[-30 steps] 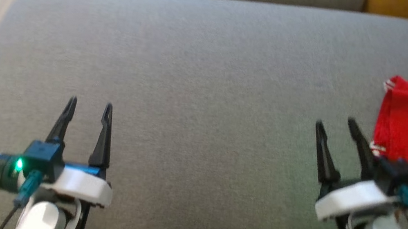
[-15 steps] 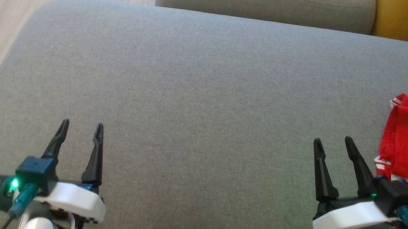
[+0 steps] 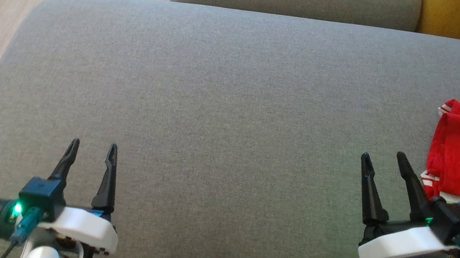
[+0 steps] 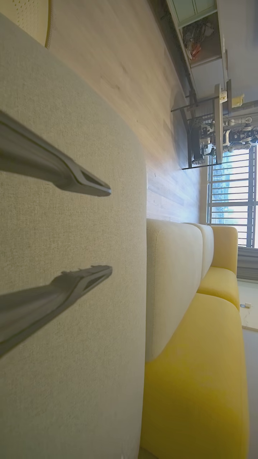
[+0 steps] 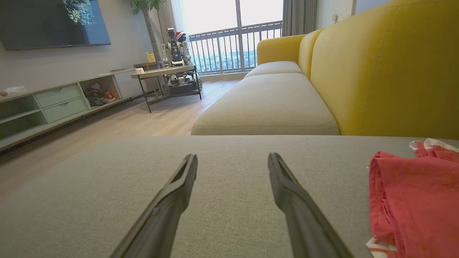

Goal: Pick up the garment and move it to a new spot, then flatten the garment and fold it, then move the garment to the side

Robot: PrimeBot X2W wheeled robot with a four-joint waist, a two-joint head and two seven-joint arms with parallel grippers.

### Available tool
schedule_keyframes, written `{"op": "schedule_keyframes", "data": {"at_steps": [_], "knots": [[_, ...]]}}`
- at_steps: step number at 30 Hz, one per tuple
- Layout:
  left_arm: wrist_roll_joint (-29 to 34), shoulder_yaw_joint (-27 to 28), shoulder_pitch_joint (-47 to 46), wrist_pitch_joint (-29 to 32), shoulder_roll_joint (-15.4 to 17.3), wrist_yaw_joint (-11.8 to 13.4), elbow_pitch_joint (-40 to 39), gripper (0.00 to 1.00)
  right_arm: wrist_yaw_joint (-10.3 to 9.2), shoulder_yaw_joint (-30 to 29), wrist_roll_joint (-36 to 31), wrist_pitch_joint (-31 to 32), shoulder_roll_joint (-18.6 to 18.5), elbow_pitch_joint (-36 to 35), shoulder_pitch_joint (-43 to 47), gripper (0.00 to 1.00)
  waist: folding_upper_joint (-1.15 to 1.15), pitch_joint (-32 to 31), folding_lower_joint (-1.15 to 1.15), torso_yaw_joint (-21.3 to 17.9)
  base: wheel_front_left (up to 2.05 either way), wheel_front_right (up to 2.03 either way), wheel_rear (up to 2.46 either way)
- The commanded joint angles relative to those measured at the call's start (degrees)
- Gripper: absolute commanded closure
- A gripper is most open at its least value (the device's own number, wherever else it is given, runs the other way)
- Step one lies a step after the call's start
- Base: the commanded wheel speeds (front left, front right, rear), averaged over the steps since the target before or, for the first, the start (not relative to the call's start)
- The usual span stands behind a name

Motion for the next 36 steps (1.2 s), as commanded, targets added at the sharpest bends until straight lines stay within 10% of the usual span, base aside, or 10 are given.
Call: {"op": "schedule_keyframes", "data": {"at_steps": [1, 36], "knots": [[-0.2, 2.0, -2.9, -0.3, -0.1, -0.4, -1.6, 0.00, -0.02, 0.9, -0.2, -0.5, 0.1, -2.2, -1.2, 0.00, 0.00, 0.0, 0.00, -0.1, 0.00, 0.00, 0.00], [-11.1, 4.5, -1.3, -0.3, -0.1, -7.3, -0.9, 0.00, -0.02, 0.3, -0.9, -0.5, 0.1, -3.1, -1.2, 0.00, 0.00, -0.3, 0.00, -1.8, 0.00, 0.00, 0.00]]}}
